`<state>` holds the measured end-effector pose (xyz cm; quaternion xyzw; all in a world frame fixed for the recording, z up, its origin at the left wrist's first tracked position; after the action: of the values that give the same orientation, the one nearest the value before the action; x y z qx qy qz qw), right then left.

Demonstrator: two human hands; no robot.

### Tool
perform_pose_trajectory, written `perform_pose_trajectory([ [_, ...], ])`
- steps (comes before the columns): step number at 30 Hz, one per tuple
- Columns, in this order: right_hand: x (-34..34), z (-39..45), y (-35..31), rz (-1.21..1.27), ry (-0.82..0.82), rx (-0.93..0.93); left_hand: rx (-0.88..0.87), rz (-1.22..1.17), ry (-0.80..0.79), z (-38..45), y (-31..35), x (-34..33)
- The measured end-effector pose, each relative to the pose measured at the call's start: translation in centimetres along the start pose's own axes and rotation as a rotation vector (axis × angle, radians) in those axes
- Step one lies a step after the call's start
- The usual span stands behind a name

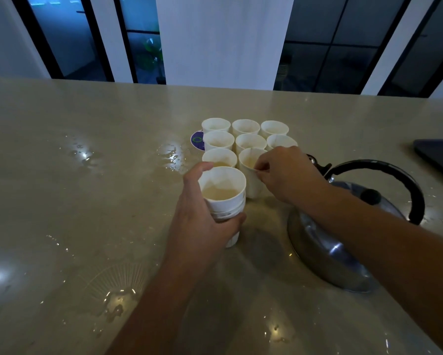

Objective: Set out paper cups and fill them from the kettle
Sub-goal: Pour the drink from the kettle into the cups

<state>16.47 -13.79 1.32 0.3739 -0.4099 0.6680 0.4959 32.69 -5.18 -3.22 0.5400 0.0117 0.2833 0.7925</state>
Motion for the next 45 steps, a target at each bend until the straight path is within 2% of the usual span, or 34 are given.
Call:
perform_pose_trajectory([
  [7, -0.1, -0.3, -0.1, 0.007, -0.095, -0.017, -0.027, 0.009, 0.043, 0.0, -0.2, 0.0],
  [11, 4.5, -1.6, 0.3, 0.056, 0.048, 0.035, -0.027, 0.044, 0.100, 0.6, -0.7, 1.5],
  [16, 9.6, -2.7, 5.3, 0.181, 0.209, -0.078, 0.016, 0.107, 0.105, 2.1, -1.3, 3.1],
  [22, 9.3, -4.5, 10.1, 0.233, 0.201, -0.218, 0.024, 0.213, 0.147, 2.0, 0.9, 3.4],
  [26, 8.3, -5.8, 11.7, 0.363, 0.216, -0.289, -0.142, 0.347, 0.172, 0.9, 5.3, 3.0],
  [30, 7.7, -6.2, 12.1, 0.455, 0.250, -0.329, -0.315, 0.306, 0.098, -0.1, 9.1, 0.4],
  [33, 7.5, -6.8, 12.0, 0.443, 0.342, -0.317, -0.420, 0.259, -0.040, 0.1, 10.7, -4.1],
  [36, 7.1, -6.9, 12.2, 0.379, 0.412, -0.306, -0.475, 0.418, -0.292, 0.3, 12.0, -9.7],
  [38, 6.7, -6.8, 12.5, 0.322, 0.432, -0.304, -0.539, 0.543, -0.380, 0.3, 12.6, -12.5],
  [41, 6.4, -6.9, 12.8, 0.286, 0.436, -0.306, -0.614, 0.591, -0.327, 0.8, 13.5, -14.3],
  [45, 6.1, -7.2, 12.9, 0.239, 0.439, -0.307, -0.629, 0.646, -0.290, 1.9, 13.6, -15.0],
])
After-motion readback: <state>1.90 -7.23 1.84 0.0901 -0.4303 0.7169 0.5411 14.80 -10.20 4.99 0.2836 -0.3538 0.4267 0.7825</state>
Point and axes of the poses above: each hand's wrist, its own z-axis towards the middle knuckle, its own x-axis out of the back of the hand, y = z × x, the point moved 3 cm from there along z, towards the middle knuckle, and after that the axes turned 15 degrees about y, right-handed, at the moved point
